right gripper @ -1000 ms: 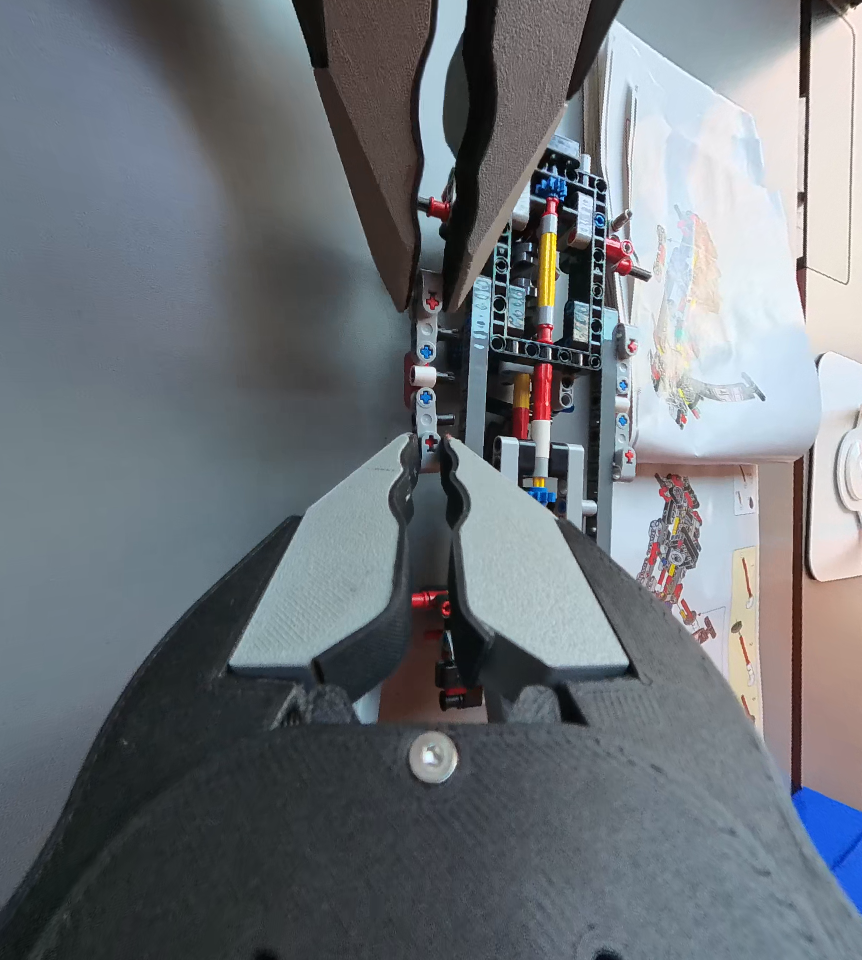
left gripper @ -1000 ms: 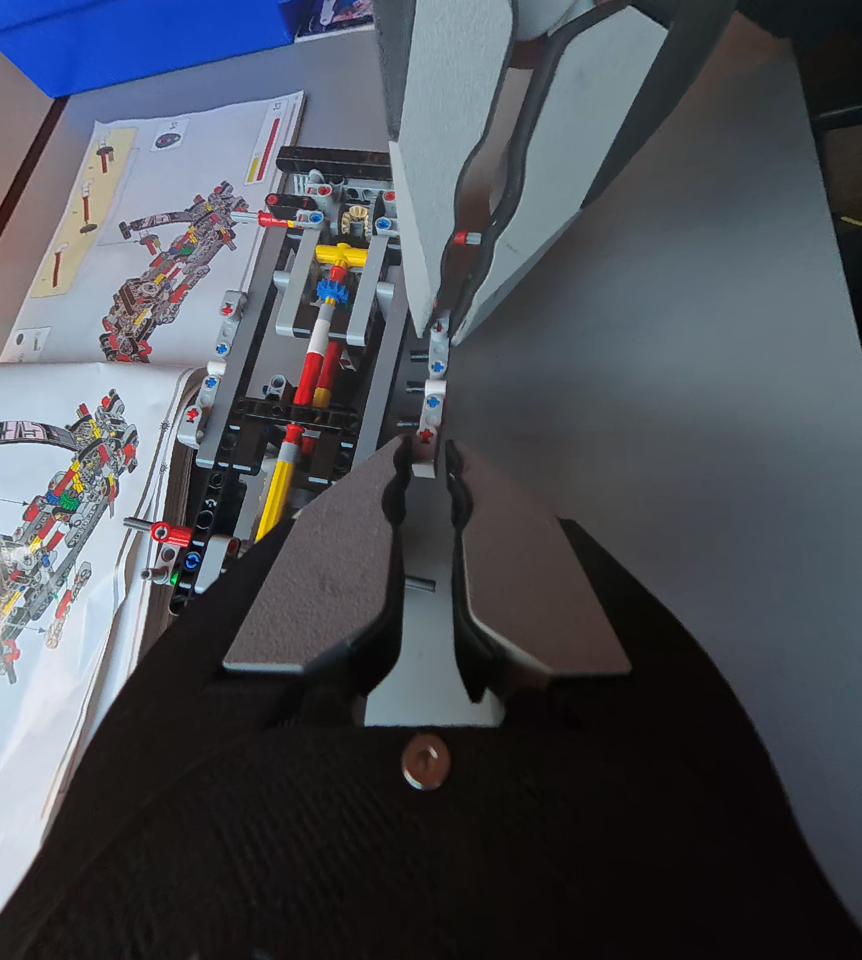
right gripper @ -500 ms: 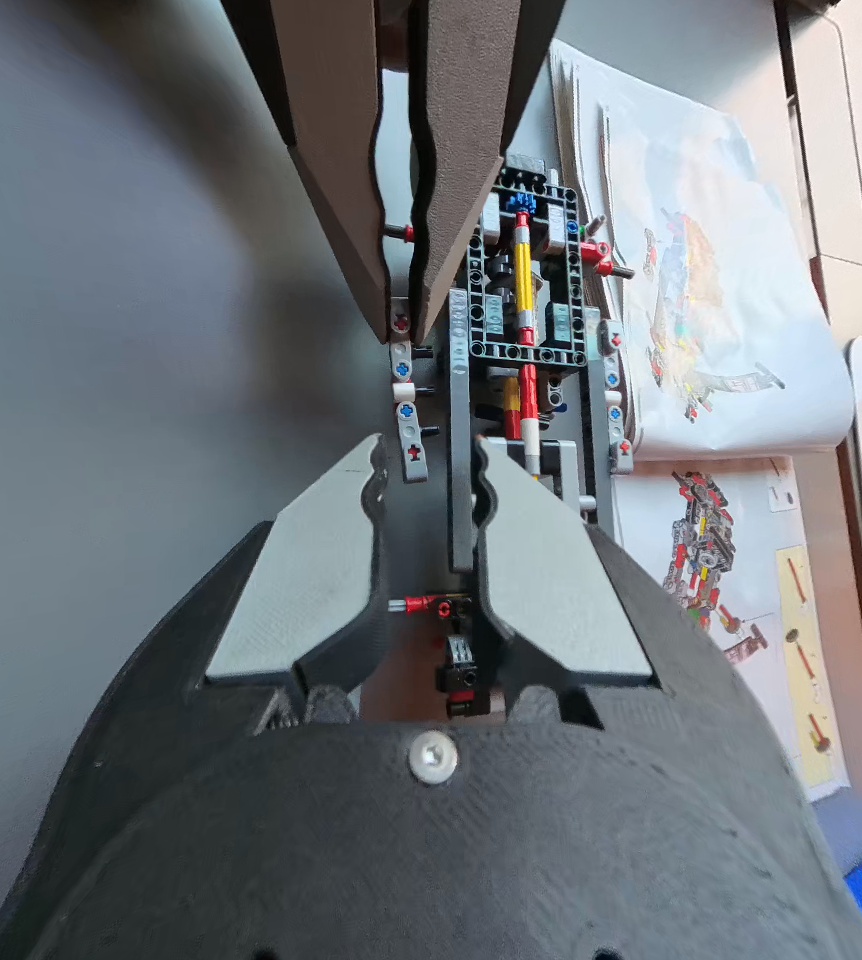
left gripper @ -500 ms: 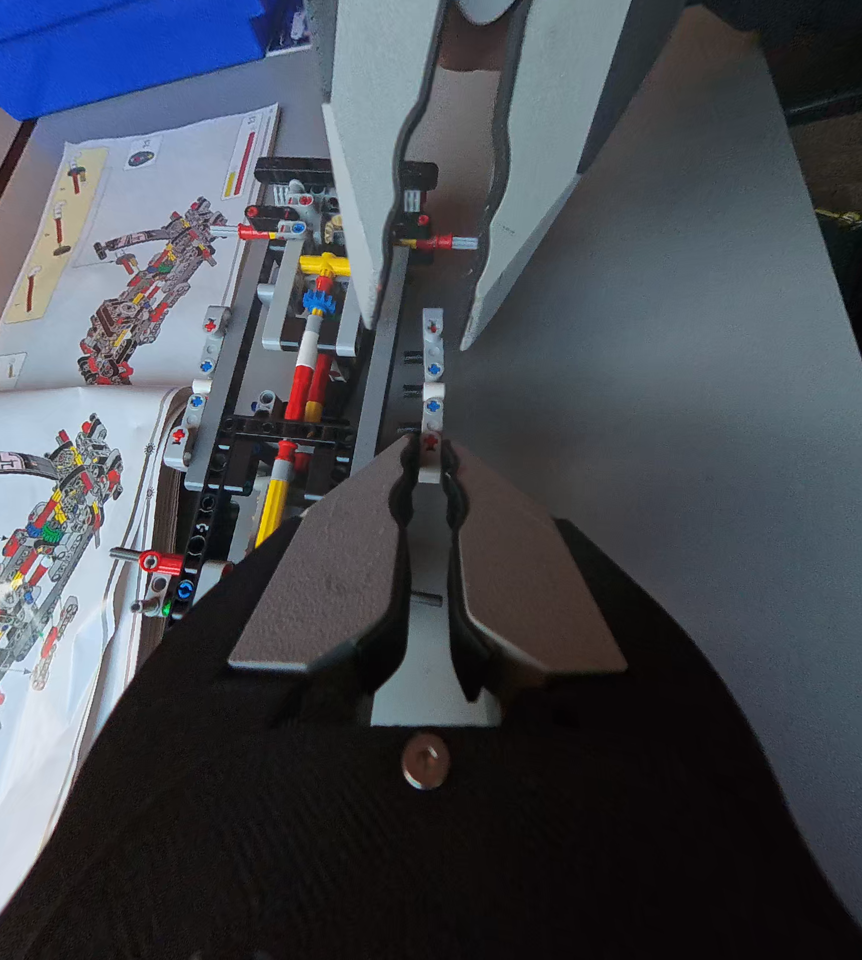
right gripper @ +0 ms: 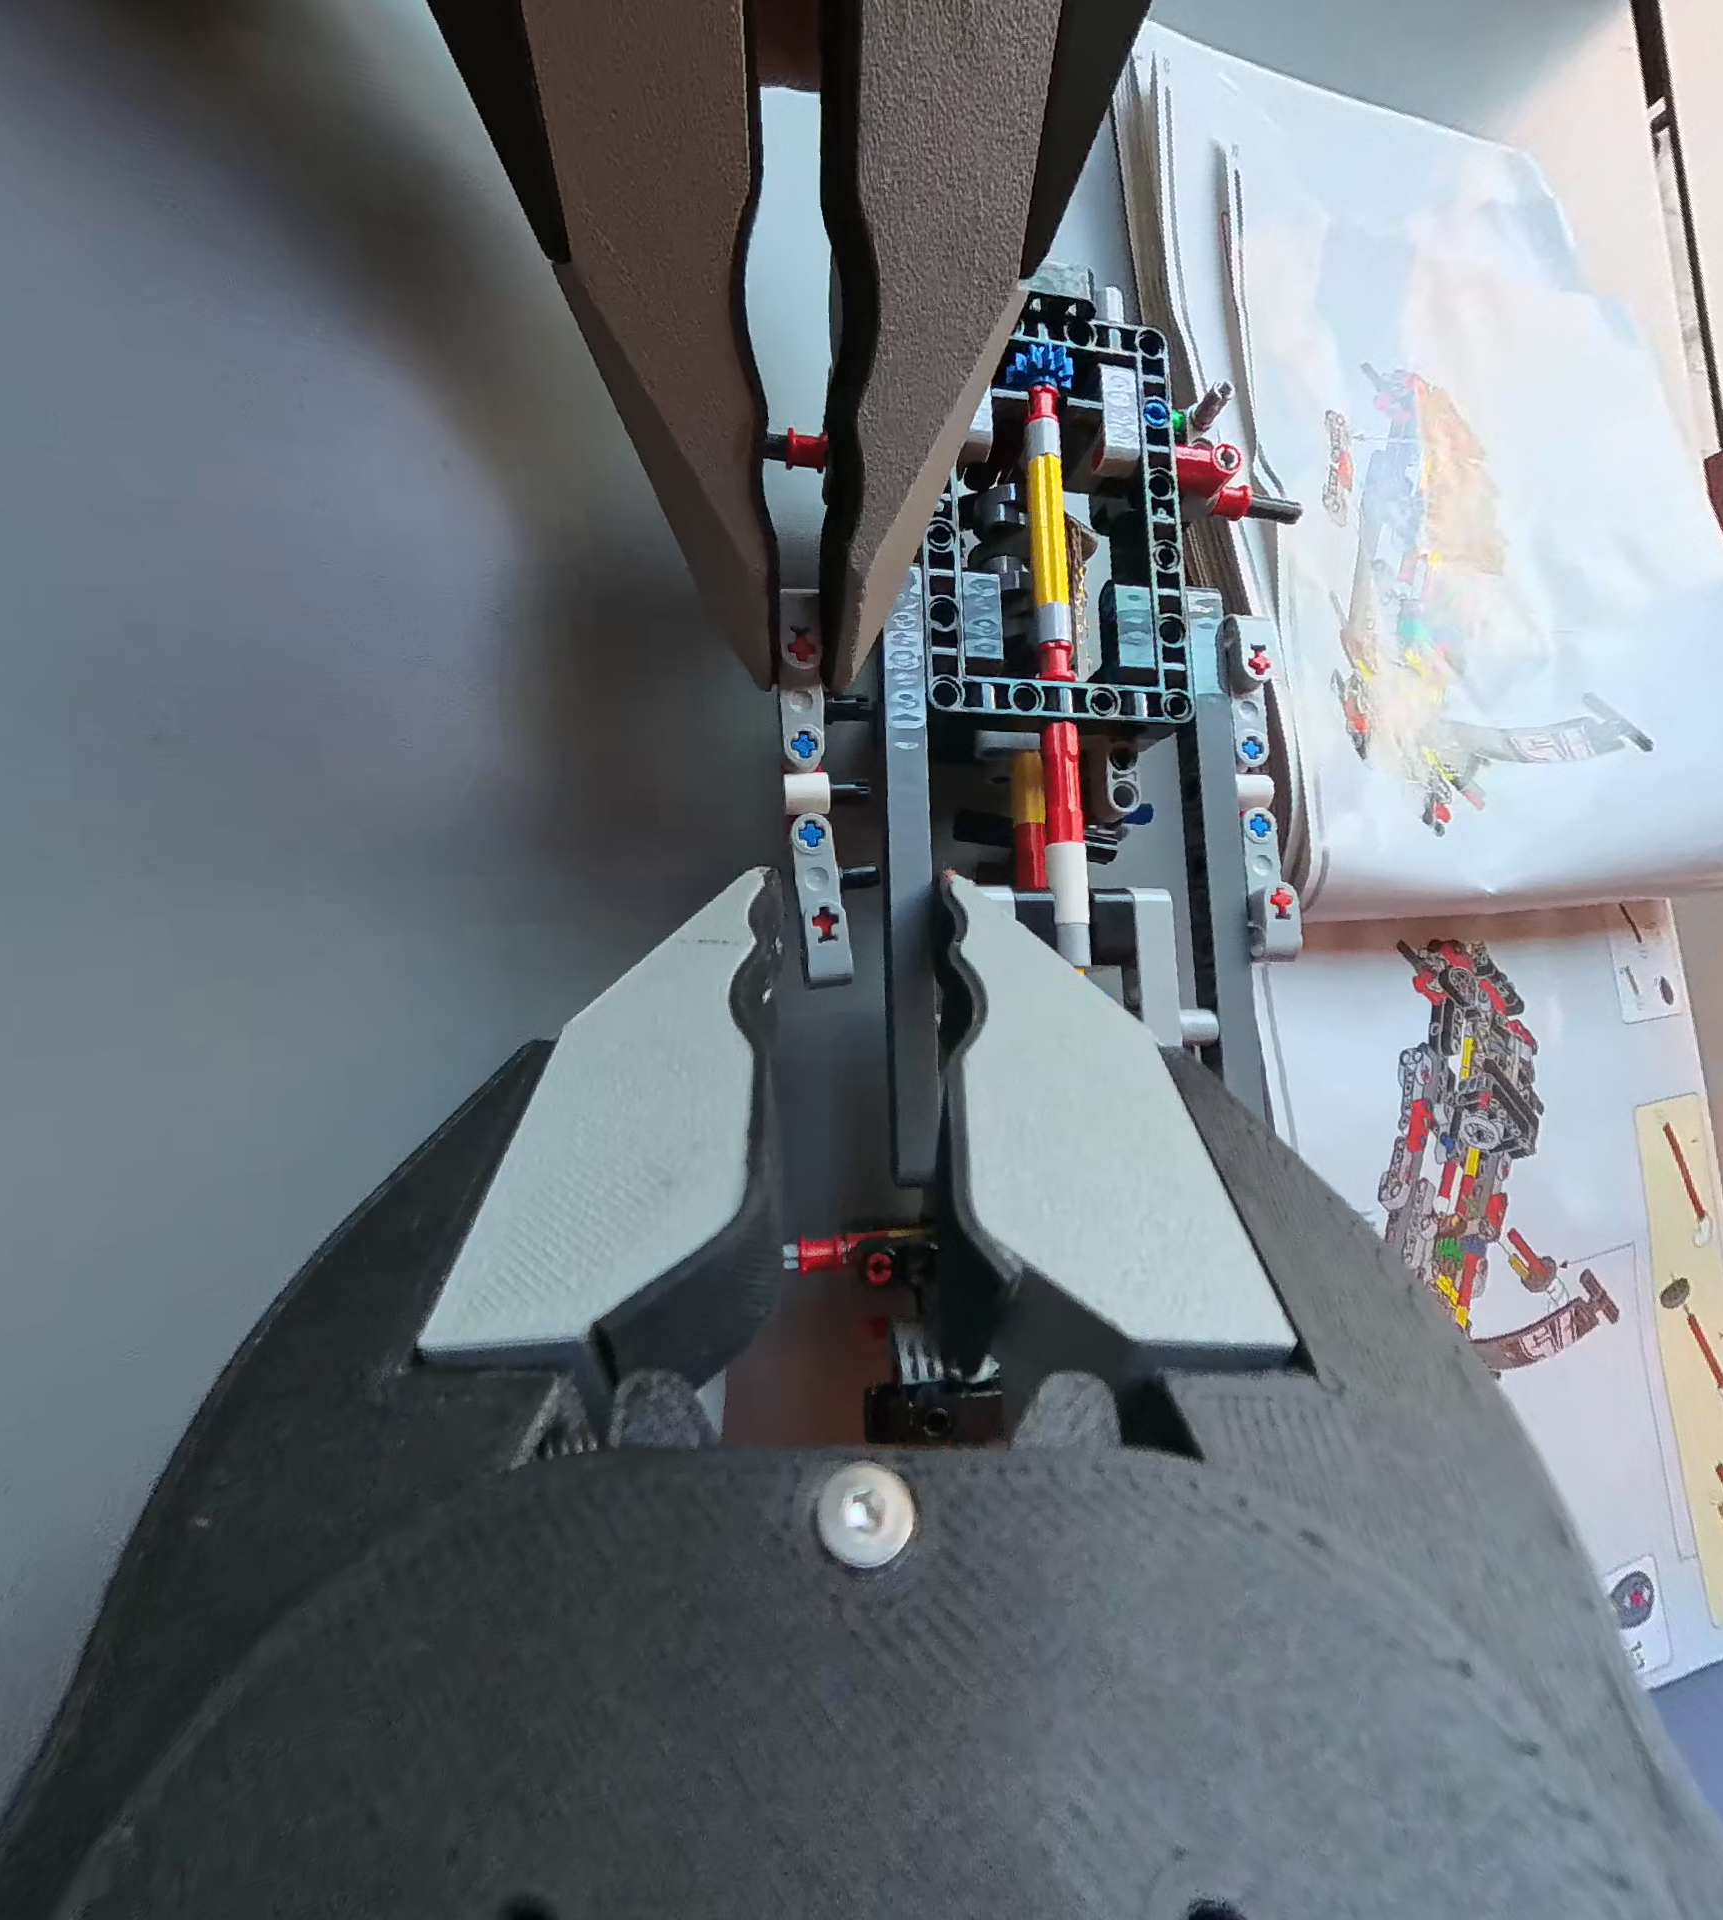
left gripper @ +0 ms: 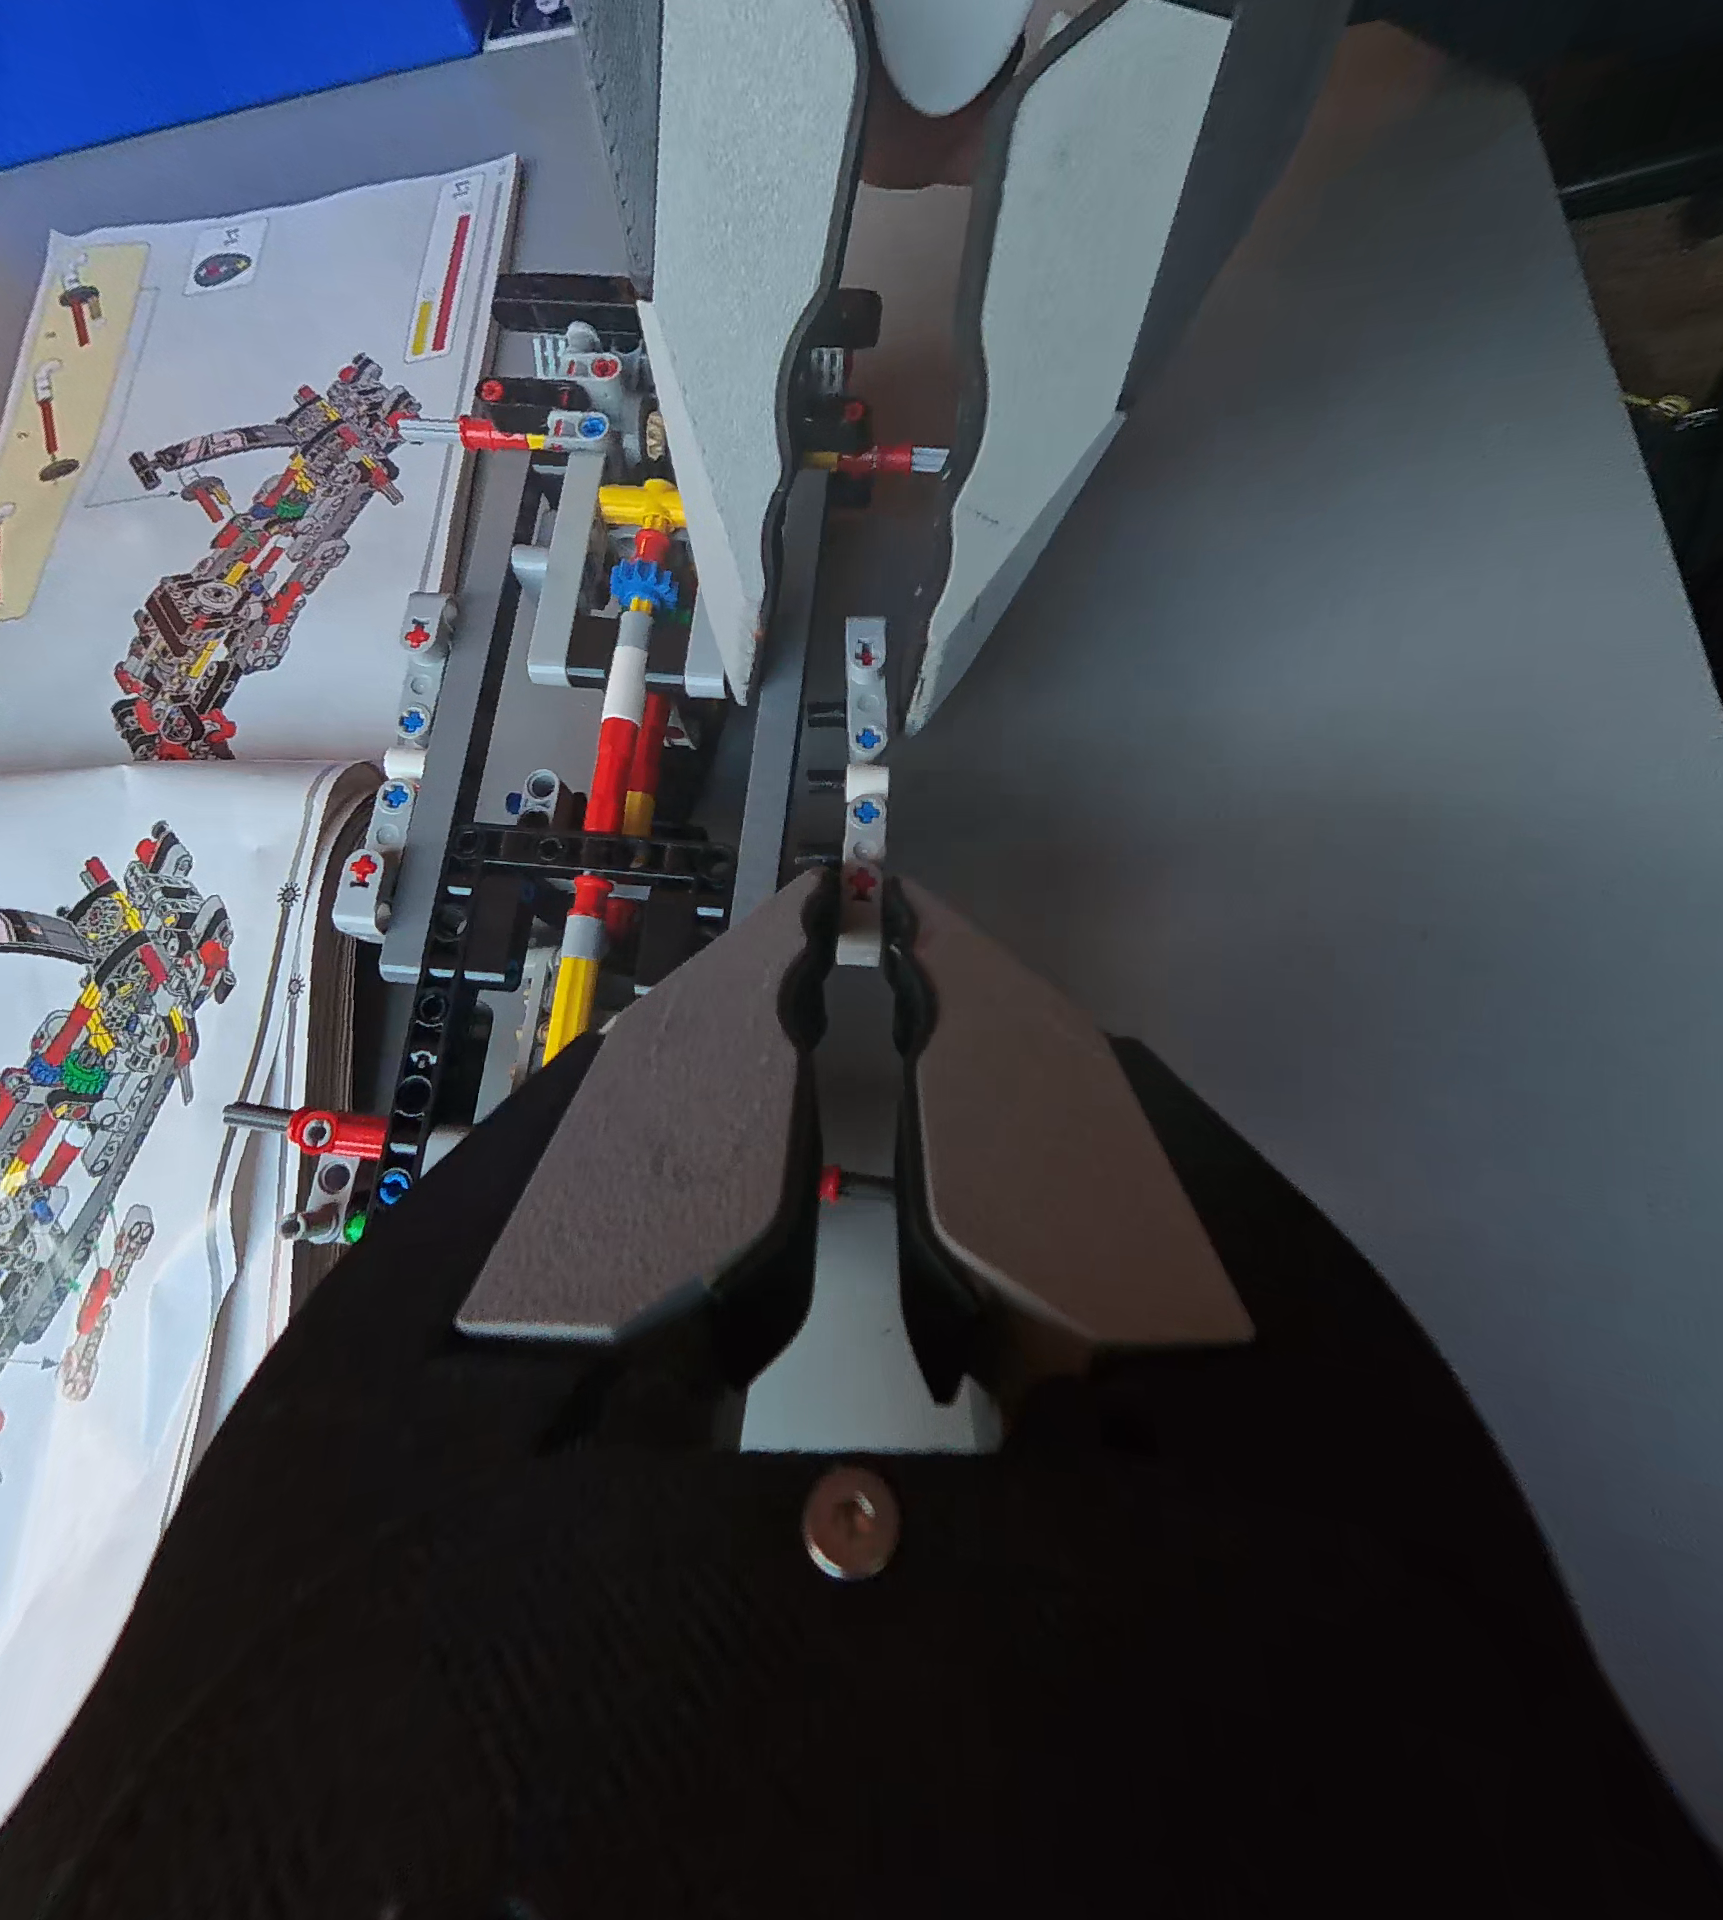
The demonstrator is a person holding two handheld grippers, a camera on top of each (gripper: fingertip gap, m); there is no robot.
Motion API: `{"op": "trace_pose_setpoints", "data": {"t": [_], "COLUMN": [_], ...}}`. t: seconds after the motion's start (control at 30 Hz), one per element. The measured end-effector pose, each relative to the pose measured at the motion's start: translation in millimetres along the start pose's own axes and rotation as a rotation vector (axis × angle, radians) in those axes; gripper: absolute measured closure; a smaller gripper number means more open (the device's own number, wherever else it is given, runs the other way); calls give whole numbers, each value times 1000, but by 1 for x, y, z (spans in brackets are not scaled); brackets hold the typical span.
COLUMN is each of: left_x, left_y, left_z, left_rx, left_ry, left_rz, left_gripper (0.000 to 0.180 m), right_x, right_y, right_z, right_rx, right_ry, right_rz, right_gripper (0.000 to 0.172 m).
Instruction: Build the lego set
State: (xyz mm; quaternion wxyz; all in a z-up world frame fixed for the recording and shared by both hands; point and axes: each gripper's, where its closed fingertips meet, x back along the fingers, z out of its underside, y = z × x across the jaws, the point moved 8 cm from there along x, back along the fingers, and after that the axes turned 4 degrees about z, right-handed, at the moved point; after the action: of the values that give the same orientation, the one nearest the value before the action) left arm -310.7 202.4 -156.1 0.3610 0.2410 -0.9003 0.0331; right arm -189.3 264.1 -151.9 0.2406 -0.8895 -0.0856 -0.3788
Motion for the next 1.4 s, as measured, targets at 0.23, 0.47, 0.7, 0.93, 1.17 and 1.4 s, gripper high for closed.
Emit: {"op": "trace_pose_setpoints", "data": {"t": [0.23,0.47,0.7,0.93,1.17,1.4], "left_x": [-1,-1,0,0,0,0], "left_y": [1,2,0,0,2,5], "left_z": [2,3,5,4,4,5], "left_rx": [9,25,23,22,17,49], "left_ry": [-8,-19,-22,-29,-32,-43], "left_rz": [3,5,0,-1,0,27], "left_gripper": [175,175,175,175,175,175], "right_x": [-2,-2,-2,-3,-3,-3], "right_y": [-3,-4,-4,-5,-5,-6], "right_z": [0,1,0,1,1,1], "right_rx": [-3,-18,-11,-23,-23,-29], "right_ry": [-14,-28,-31,-43,-40,-37], "right_rz": [-19,-32,-30,-45,-43,-47], "right_gripper": [149,149,148,149,150,150]}}
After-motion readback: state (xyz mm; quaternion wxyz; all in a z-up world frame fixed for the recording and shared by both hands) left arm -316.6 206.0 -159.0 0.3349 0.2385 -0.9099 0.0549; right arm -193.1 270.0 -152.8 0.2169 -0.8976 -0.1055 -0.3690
